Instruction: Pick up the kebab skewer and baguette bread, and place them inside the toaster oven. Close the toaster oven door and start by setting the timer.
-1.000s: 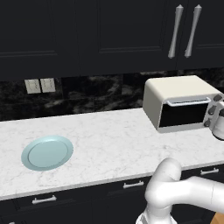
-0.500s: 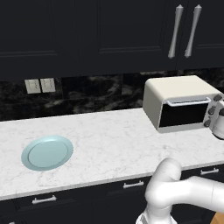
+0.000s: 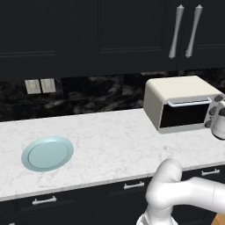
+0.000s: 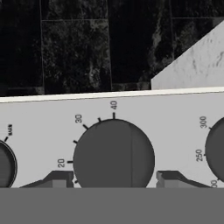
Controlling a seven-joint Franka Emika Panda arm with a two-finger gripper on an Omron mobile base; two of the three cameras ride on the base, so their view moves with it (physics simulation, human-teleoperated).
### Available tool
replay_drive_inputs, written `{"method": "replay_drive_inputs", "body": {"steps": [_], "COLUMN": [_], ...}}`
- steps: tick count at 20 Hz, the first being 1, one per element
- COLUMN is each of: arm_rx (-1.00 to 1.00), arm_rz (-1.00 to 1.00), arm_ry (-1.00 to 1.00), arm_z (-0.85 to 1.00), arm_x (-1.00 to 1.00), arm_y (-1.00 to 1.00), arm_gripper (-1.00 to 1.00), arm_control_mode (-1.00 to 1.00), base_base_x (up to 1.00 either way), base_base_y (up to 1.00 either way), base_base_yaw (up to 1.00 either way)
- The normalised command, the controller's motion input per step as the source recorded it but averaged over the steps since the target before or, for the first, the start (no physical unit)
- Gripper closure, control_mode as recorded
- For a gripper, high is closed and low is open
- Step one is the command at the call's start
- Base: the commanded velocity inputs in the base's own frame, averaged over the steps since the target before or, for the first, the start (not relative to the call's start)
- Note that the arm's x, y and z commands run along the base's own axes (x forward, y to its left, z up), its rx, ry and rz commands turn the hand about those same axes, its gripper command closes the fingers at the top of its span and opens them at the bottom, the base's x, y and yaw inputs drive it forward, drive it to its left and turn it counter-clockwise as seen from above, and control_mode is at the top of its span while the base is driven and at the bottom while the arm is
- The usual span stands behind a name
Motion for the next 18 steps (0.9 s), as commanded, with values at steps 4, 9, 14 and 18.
{"method": "replay_drive_inputs", "body": {"steps": [4,9,14,18], "arm_rx": [0.03,0.05,0.06,0.07], "arm_rz": [-0.09,-0.09,-0.06,-0.01], "arm_ry": [0.00,0.00,-0.04,-0.07], "arm_z": [0.10,0.07,0.00,0.00], "arm_x": [-0.11,-0.16,-0.25,-0.20], "arm_y": [0.00,0.00,0.00,0.00], "arm_gripper": [1.00,1.00,1.00,1.00], "arm_control_mode": [-1.00,-1.00,-1.00,-1.00], "base_base_x": [0.00,0.00,0.00,0.00], "base_base_y": [0.00,0.00,0.00,0.00], "base_base_yaw": [0.00,0.00,0.00,0.00]}}
